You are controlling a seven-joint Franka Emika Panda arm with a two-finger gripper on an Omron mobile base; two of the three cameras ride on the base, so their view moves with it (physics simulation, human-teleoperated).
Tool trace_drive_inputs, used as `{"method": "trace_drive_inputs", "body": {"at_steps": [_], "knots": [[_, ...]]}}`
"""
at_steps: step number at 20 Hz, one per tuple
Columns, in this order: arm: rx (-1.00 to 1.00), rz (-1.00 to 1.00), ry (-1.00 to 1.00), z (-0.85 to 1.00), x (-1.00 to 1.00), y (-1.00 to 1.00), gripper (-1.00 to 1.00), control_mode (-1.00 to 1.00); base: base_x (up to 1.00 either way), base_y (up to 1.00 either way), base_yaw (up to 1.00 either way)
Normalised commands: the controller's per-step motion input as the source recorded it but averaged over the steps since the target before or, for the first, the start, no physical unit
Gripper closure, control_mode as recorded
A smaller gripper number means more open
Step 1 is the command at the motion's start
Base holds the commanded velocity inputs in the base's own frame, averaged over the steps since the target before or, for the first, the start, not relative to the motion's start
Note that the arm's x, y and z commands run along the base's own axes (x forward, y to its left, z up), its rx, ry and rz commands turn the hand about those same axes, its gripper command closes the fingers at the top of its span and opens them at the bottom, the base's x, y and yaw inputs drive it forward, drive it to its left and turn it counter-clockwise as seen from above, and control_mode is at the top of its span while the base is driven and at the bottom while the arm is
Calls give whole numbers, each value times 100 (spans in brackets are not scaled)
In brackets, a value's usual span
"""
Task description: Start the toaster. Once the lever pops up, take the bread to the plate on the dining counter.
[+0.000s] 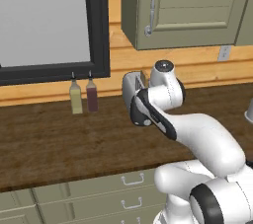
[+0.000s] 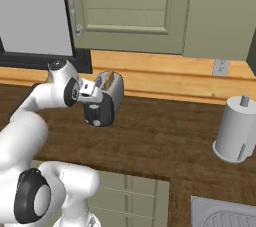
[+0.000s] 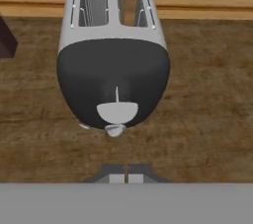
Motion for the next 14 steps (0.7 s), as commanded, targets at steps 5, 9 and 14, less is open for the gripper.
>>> {"method": "trace_drive_inputs", "body": {"at_steps": [5, 9, 14], "knots": [[0, -4, 0, -20, 48, 8, 100, -100, 0, 0, 0], [0, -5, 6, -32, 37, 1, 100, -100, 0, 0, 0], [0, -4, 4, -30, 17, 1, 100, -100, 0, 0, 0]]}}
